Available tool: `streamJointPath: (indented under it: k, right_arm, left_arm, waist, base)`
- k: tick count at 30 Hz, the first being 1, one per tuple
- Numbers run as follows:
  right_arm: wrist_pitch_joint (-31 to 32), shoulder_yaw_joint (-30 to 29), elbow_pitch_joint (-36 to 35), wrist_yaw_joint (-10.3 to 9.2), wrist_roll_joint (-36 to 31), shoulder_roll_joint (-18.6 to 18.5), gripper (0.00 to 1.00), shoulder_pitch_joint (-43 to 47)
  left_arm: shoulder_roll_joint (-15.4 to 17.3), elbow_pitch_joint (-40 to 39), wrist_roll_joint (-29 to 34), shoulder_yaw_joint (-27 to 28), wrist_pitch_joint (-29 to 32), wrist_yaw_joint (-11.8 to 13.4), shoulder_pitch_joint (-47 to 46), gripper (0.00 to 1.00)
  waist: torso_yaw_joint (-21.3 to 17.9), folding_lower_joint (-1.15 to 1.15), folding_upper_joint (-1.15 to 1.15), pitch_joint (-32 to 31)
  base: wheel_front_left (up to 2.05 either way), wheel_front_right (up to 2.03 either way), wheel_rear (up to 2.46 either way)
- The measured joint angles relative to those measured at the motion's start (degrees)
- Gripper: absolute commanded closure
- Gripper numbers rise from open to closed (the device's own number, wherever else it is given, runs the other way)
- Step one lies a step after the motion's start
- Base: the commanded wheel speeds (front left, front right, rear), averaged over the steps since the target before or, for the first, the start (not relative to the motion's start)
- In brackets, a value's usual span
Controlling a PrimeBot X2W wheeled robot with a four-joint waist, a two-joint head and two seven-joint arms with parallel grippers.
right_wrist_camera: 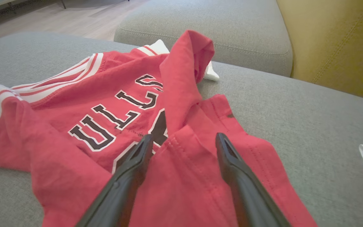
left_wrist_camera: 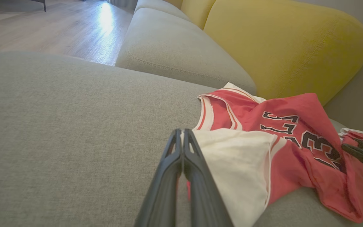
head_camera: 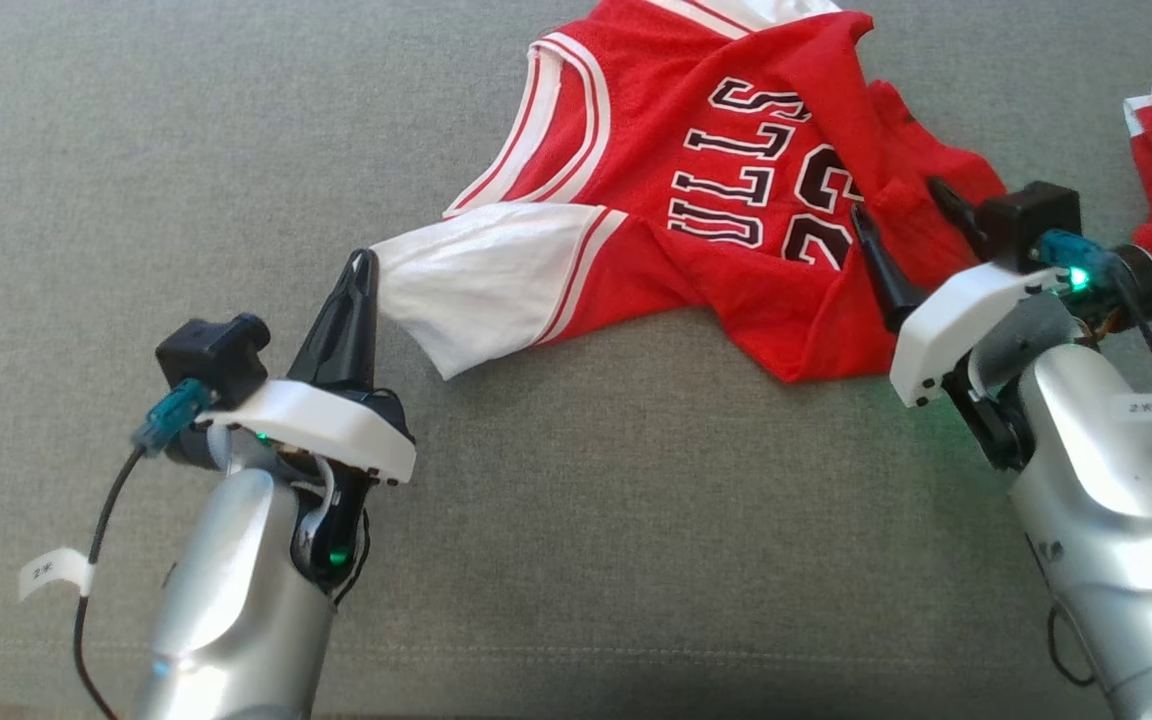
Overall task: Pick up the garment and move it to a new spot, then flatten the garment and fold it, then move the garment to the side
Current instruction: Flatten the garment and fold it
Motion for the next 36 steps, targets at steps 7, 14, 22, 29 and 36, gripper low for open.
streamJointPath:
  k: [7, 14, 22, 29, 36]
  right_arm:
    - [-0.2, 3.3, 3.5, 0.0, 2.8, -1.2, 1.0, -2.7]
    - [-1.5, 3.8, 4.3, 0.0, 3.5, -1.9, 1.0, -2.9]
    - [-1.9, 3.4, 0.7, 0.0, 3.5, -3.4, 1.0, -1.0]
    - [1.2, 1.9, -7.6, 0.0, 4.0, -4.7, 1.0, 4.2]
    - [4.6, -1.8, -16.0, 0.0, 4.0, -5.3, 1.0, 9.1]
  left_arm:
    - [0.0, 0.0, -0.6, -0.5, 0.0, 0.0, -0.1, 1.0]
    - [0.0, 0.1, -0.6, -0.7, 0.0, 0.1, -0.1, 1.0]
    - [0.0, 0.5, -1.0, 0.0, 0.0, 0.2, 0.0, 1.0]
    - [0.0, -0.1, -0.8, 1.7, 0.0, 0.6, 2.2, 1.0]
    - [0.0, -1.2, -0.4, 2.5, 0.0, 0.6, 2.6, 1.0]
  waist:
    - [0.6, 0.0, 0.0, 0.8]
    - [0.4, 0.0, 0.0, 0.4]
    - [-0.4, 0.0, 0.0, -2.3]
    - [-2.8, 0.0, 0.0, -4.5]
    - [-5.0, 0.0, 0.0, -5.6]
  base:
    - [0.0, 0.0, 0.0]
    - [0.0, 0.0, 0.0]
    - [0.0, 0.0, 0.0]
    - [0.0, 0.0, 0.0]
    - [0.0, 0.0, 0.0]
